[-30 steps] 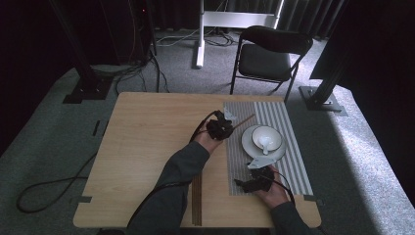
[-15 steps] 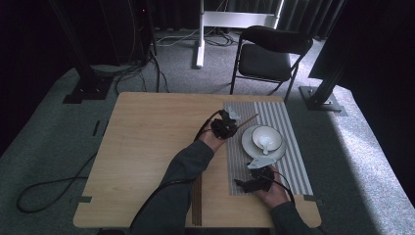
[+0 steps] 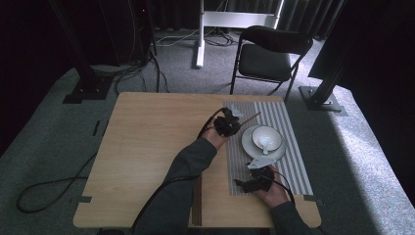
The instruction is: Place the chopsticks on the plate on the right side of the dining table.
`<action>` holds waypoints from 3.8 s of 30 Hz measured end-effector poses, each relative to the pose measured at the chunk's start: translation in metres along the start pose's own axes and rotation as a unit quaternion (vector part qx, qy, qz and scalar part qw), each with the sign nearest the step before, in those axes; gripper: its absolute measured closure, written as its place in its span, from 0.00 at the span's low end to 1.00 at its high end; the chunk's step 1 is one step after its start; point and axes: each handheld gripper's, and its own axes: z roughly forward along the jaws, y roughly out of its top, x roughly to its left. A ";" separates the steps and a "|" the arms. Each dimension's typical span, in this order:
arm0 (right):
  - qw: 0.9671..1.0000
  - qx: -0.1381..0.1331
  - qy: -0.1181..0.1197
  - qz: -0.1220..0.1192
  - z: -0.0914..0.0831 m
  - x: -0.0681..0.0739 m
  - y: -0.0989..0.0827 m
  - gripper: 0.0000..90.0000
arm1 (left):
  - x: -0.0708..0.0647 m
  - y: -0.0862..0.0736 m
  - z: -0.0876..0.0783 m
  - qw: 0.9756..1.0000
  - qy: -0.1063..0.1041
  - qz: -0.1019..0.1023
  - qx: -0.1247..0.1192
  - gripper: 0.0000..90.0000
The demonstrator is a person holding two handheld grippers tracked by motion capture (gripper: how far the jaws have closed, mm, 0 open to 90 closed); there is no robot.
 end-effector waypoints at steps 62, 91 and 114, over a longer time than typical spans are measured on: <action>1.000 0.000 -0.001 0.001 0.000 0.000 0.000 0.12 | -0.013 0.005 0.073 0.999 -0.025 -0.003 0.030 0.93; 1.000 0.000 -0.001 0.001 0.000 0.000 0.000 0.12 | -0.012 -0.001 0.084 0.999 -0.036 -0.017 0.024 0.93; 1.000 0.000 -0.002 0.001 0.000 0.000 0.000 0.12 | -0.003 -0.003 0.072 0.998 -0.046 -0.030 0.016 0.79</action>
